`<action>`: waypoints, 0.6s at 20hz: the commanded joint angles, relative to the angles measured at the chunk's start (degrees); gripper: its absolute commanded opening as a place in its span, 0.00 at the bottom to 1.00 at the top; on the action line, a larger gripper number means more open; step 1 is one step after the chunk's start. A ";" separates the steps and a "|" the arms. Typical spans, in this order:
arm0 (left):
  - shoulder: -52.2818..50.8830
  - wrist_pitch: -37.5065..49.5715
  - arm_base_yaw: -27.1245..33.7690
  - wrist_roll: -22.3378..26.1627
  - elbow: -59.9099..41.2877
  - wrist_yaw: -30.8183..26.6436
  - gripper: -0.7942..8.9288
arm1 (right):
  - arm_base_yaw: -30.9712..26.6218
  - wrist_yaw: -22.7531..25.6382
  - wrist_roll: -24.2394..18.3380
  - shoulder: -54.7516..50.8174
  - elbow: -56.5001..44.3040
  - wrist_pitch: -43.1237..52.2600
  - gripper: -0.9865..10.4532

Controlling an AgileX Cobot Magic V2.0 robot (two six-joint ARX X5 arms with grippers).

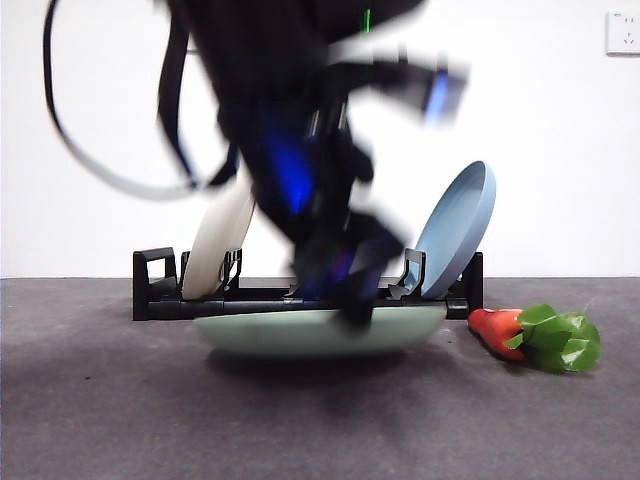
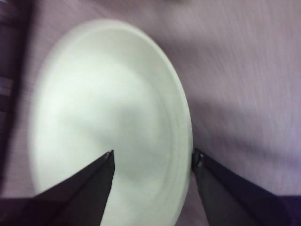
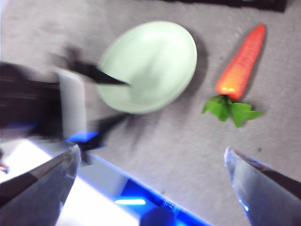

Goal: Take the green plate from the plate rack,put the plate on the table,take the carrot from the table,put the carrot in the plate

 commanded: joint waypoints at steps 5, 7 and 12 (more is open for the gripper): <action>-11.28 -13.73 -0.42 -8.68 14.47 7.23 0.37 | 2.84 6.82 2.27 17.64 0.04 10.60 0.66; -13.59 -18.97 -0.42 -10.97 17.94 6.93 0.37 | 4.37 10.67 2.86 23.54 0.04 14.14 0.66; -23.04 -21.75 -0.42 -17.92 21.64 6.99 0.37 | 7.13 15.85 4.48 36.13 0.04 21.46 0.62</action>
